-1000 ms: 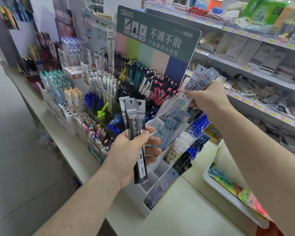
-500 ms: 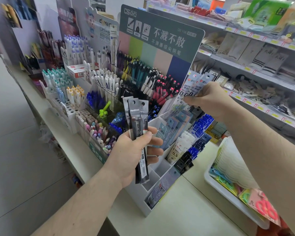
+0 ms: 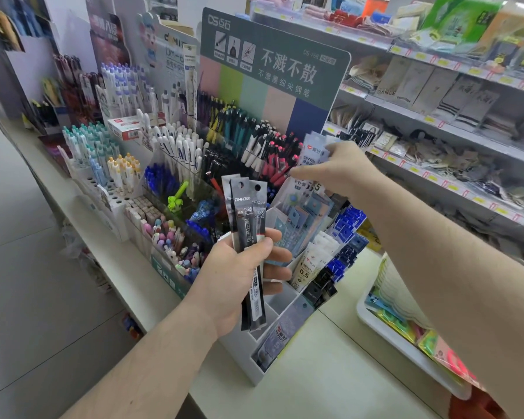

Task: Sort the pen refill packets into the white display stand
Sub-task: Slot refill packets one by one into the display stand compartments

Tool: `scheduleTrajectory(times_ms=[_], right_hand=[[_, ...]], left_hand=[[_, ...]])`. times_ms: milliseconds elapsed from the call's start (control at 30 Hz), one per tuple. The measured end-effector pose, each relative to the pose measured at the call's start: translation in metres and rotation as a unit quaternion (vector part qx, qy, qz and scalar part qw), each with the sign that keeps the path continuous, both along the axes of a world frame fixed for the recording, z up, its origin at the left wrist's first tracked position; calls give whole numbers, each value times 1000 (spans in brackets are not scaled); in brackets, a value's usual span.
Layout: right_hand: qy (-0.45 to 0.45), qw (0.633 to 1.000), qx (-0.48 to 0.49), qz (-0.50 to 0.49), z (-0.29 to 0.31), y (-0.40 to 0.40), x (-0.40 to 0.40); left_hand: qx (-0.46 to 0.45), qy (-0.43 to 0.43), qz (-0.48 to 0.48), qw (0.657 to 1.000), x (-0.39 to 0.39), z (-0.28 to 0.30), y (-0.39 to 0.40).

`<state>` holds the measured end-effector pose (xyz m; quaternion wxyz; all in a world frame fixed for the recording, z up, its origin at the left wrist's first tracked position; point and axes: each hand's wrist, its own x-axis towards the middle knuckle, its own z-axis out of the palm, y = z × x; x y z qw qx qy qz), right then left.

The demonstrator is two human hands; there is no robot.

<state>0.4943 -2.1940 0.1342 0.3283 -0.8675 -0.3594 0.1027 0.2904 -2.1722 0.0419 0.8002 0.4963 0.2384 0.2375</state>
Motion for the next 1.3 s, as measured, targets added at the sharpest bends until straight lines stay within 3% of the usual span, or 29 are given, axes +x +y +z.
scheduleTrajectory(times_ms=[67,200,300,400,467,600,667,800,933,1067,1300], right_hand=[[-30,998,52,-5,4,-4,2],[-193,976,101,30,-1,-10,2],[-270,955,31,117,-4,-11,-1],[-261,938,-102,202,-9,-12,-4],[-264,939,-100,198,-10,-14,-3],[-233,963,128,39,-7,-21,0],[-202,962,178,-43,-5,-25,1],[-86,995,12,-47,-10,-25,-3],[-50,998,8,-26,-18,-15,-3],[-90,996,24,14,-23,-9,-3],[-134,987,-59,59,-16,-3,1]], left_hand=[[-3,-2,2,1000,-1,0,1],[-4,-2,6,1000,-2,1,1],[1,3,6,1000,-1,1,0],[7,7,1,1000,1,3,-1],[5,7,-1,1000,1,4,-2],[3,6,0,1000,1,4,-2],[1,5,0,1000,1,4,-2],[-3,3,-1,1000,2,5,-3],[-3,2,-8,1000,4,6,-6],[-3,2,-7,1000,4,6,-5],[3,8,-10,1000,1,5,-6]])
